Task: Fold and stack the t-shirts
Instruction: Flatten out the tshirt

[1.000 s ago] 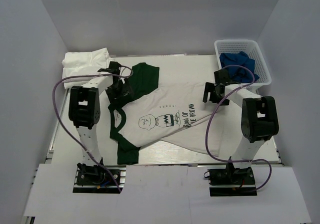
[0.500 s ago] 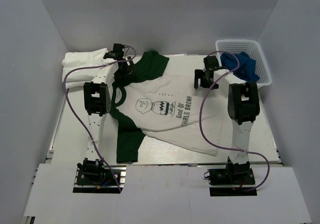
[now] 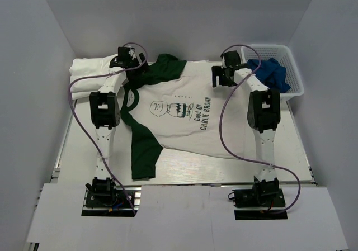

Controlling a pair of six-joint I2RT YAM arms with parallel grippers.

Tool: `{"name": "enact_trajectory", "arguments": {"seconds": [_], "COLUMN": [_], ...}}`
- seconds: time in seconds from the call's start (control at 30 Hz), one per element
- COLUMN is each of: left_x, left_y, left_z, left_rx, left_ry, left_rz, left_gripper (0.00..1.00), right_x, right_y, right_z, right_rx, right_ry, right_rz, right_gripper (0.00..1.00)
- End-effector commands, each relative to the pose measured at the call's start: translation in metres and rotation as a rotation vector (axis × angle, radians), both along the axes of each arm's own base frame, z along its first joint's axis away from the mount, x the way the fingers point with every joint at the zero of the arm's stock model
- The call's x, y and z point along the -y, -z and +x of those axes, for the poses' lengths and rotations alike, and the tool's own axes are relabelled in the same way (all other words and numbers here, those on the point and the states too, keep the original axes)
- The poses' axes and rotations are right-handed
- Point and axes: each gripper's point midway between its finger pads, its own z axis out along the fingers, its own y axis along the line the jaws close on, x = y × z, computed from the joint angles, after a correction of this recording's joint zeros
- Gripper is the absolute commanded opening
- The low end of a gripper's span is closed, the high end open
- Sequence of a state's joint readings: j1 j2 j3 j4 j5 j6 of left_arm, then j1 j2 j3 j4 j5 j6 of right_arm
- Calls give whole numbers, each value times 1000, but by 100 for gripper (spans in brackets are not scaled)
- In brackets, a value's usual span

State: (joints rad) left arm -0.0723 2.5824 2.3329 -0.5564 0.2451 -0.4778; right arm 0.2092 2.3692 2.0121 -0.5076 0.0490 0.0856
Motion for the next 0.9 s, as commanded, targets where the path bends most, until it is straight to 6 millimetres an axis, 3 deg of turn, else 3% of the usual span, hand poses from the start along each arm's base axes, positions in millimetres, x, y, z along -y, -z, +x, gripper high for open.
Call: {"name": "enact_trajectory", "arguments": {"seconds": [0.0, 0.03, 0.07, 0.1, 0.13, 0.17, 0.2, 0.23, 0.27, 0.3, 0.33, 0.37, 0.4, 0.43, 0.5, 0.53, 0.6, 0.7, 0.87], "left_x": [23, 22, 29, 25, 29, 33, 31, 40, 50, 52, 55, 67, 70, 78, 90, 90, 97, 102, 103], "left_y": [-105, -117, -128, -117, -145, -146, -121, -118, -131, -98, -86, -78, -53, -50, -17, -3, 13, 34, 55], "left_z": [1, -4, -11, -26, -40, -52, -71, -86, -105, -130, -147, -163, -195, -198, -229, -235, -243, -248, -236], "left_rx": [217, 232, 244, 190, 222, 202, 122, 94, 94, -2, -45, -72, -131, -91, -176, -213, -251, -302, -344], "left_ry": [130, 137, 154, 149, 162, 167, 168, 186, 216, 218, 220, 233, 243, 254, 269, 256, 269, 272, 251], "left_rz": [-57, -49, -44, -27, -8, -3, -1, -19, -49, -52, -57, -80, -94, -116, -122, -112, -94, -66, -22], "left_gripper": [100, 100, 100, 100, 100, 100, 100, 100, 100, 100, 100, 100, 100, 100, 100, 100, 100, 100, 100], "right_x": [-21, -24, -21, -26, -28, -29, -24, -25, -21, -20, -17, -17, -22, -26, -24, -20, -13, 2, 19], "right_y": [-88, -95, -85, -102, -120, -120, -74, -97, -75, -70, -71, -52, -49, -40, -37, -22, -14, 5, 39], "right_z": [-9, -15, -35, -47, -59, -67, -100, -114, -135, -147, -165, -186, -197, -218, -229, -239, -244, -246, -236], "right_rx": [151, 160, 122, 140, 162, 159, 47, 78, 18, -5, -17, -78, -99, -119, -119, -140, -158, -195, -257], "right_ry": [-98, -105, -93, -85, -70, -62, -53, -14, -3, 11, 44, 43, 17, -15, 12, 23, 46, 105, 187], "right_rz": [17, 20, 22, 40, 67, 73, 51, 96, 92, 101, 134, 136, 173, 223, 246, 240, 218, 143, 66], "right_gripper": [90, 90, 90, 90, 90, 90, 90, 90, 90, 90, 90, 90, 90, 90, 90, 90, 90, 90, 90]}}
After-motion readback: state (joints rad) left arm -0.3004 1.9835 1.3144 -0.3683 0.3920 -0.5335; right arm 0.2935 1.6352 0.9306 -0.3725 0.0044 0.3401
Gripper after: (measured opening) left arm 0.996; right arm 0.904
